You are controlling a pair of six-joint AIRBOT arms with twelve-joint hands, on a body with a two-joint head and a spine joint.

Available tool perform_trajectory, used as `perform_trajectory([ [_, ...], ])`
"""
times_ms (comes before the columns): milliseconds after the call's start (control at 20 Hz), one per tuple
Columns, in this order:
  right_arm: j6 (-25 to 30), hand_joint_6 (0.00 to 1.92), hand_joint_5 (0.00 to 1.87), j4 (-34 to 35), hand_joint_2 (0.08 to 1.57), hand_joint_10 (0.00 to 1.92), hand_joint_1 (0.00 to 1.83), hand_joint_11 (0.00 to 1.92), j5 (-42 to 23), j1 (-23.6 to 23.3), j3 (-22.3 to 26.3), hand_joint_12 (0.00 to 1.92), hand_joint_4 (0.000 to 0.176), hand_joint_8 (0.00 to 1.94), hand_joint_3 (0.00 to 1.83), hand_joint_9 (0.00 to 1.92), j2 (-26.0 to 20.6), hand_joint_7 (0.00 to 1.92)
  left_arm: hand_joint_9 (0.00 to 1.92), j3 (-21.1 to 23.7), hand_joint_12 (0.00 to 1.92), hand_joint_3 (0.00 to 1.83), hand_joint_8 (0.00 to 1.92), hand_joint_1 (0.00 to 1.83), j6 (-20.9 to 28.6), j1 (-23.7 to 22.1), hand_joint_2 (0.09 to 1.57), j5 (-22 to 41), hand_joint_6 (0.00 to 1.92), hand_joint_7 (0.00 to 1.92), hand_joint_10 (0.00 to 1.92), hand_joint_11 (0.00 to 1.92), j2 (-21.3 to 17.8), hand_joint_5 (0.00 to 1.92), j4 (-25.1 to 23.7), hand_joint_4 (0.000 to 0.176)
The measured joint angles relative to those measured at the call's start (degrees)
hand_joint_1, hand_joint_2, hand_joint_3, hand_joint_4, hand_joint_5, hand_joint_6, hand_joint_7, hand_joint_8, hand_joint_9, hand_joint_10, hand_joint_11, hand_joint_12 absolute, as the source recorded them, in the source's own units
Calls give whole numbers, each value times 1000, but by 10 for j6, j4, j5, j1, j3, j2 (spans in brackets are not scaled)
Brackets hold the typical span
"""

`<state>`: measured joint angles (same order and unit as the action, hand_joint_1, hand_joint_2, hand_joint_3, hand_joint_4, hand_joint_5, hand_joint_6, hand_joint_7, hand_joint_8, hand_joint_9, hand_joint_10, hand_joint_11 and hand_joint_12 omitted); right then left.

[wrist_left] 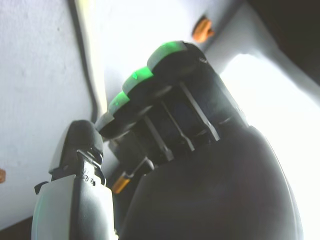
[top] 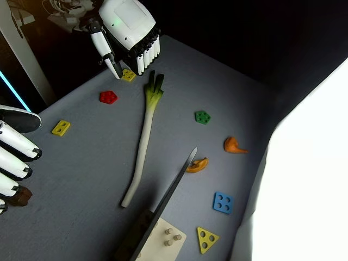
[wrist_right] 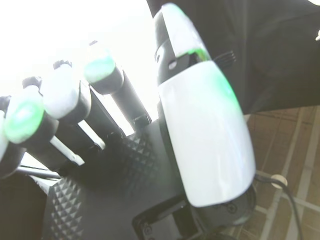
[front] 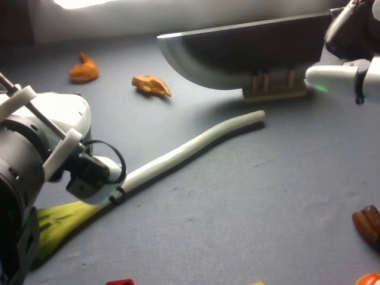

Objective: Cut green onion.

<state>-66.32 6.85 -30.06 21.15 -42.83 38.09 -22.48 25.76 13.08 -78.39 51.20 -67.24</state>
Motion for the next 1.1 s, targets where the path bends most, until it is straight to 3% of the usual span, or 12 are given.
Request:
perform_trajectory([
  [100,0,1,4,2,1127,5,485,0,3,3,0,124,0,1,22,30,0,65,117,1,553,55,1,662,0,1,1235,-1,2,101,19,0,0,31,2,66],
  [150,-5,6,17,2,1128,8,496,0,1,3,0,145,0,3,15,38,1,74,113,2,641,49,1,627,0,3,1249,1,1,70,11,0,0,21,-7,73],
  [300,-26,10,63,20,1110,14,509,0,-5,3,0,370,0,1,0,70,1,97,140,2,656,29,4,634,3,11,1240,2,7,127,8,0,0,78,-6,79],
  [500,-48,0,10,41,1067,0,464,0,-11,3,0,172,0,0,0,29,1,57,114,2,648,8,2,707,12,15,1206,3,3,99,1,0,0,69,15,83],
  [600,-57,0,0,51,1036,0,618,0,-14,3,0,49,0,0,0,7,1,33,92,0,602,0,1,747,18,20,1181,2,1,53,0,0,0,43,38,82],
  [650,-58,0,0,52,1038,0,802,0,-16,3,-4,32,0,1,0,1,3,14,86,0,565,0,3,789,26,24,1164,1,0,62,0,0,0,39,52,80],
  [750,-58,0,0,62,1019,0,1123,0,-14,1,-13,0,21,0,0,0,8,0,47,0,452,0,1,877,61,33,1146,3,0,23,0,0,0,3,50,98],
  [900,-52,0,0,84,1000,0,1184,0,-1,-10,-39,0,41,0,0,0,16,0,30,-3,408,0,2,908,69,43,1135,3,0,7,4,0,0,0,48,92],
  [950,-44,0,0,87,1001,0,1179,0,2,-14,-48,0,35,0,0,0,17,0,37,-3,462,0,2,952,70,47,1129,2,4,8,5,0,0,14,48,85],
  [1000,-40,0,0,90,1005,0,1154,0,8,-18,-59,0,53,0,0,0,21,0,48,-4,517,0,3,933,74,56,1139,3,1,20,7,0,0,9,39,81],
  [1100,-38,0,0,129,1023,0,1137,0,30,-24,-80,0,49,0,0,0,30,0,58,-3,574,0,3,921,96,82,1141,5,4,35,6,0,0,21,25,78],
])
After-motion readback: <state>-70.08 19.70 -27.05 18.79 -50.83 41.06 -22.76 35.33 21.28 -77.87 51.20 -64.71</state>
